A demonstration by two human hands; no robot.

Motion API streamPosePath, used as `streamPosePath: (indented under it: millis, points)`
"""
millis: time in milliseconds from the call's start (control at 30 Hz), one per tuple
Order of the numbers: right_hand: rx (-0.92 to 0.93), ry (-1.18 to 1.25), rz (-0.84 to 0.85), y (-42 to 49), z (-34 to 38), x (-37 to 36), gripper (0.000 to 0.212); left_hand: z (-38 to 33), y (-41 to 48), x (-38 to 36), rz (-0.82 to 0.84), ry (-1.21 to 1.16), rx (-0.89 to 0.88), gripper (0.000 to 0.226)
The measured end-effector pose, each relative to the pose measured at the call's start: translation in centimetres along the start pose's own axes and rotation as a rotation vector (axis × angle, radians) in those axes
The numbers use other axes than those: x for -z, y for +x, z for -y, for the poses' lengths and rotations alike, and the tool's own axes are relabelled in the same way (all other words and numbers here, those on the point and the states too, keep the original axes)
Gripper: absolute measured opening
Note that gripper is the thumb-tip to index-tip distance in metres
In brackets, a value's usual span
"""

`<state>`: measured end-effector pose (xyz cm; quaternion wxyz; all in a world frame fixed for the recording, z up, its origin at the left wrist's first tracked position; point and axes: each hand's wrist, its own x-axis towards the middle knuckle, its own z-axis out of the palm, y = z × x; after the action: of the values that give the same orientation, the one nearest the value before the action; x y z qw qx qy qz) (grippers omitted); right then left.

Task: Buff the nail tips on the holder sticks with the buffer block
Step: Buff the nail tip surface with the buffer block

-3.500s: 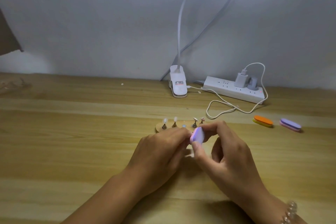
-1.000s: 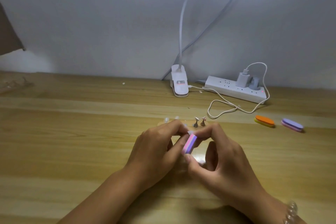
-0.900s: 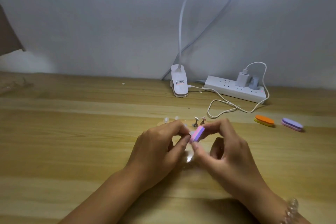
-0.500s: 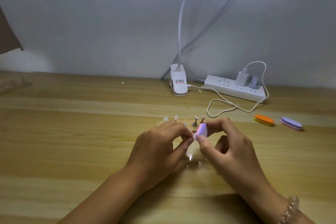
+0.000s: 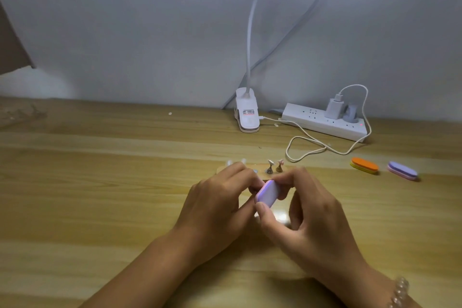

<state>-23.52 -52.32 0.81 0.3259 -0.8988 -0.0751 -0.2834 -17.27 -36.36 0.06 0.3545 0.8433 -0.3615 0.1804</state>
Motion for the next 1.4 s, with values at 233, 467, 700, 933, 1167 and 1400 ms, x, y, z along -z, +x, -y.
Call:
streamPosePath:
  millis: [233,467,700,933,1167,1400]
  points:
    - [-0.125,0.122,-0.048,0.6,-0.8,0.2,0.023,0.2,0.0,-0.3,-0.051,0.005,-0.049,0.012]
    - [-0.164,0.215,-0.032,0.7,-0.7,0.3,0.022,0.5,0.1,-0.5,-0.043,-0.064,-0.019,0.012]
    - [-0.084,0.164,-0.032,0.4,-0.3,0.2,0.027,0.5,0.1,-0.3,-0.033,-0.075,0.011,0.017]
    - [0.023,0.089,0.005,0.1,0.2,0.0,0.029,0.5,-0.2,-0.1,0.005,-0.004,-0.002,0.019]
    - [-0.025,0.088,-0.050,0.3,-0.2,0.0,0.027,0.4,-0.1,-0.2,-0.004,-0.025,-0.028,0.017]
    - [-0.276,0.209,-0.118,1.1,-1.8,0.5,0.022,0.5,0.1,-0.4,-0.050,-0.157,0.044,0.012]
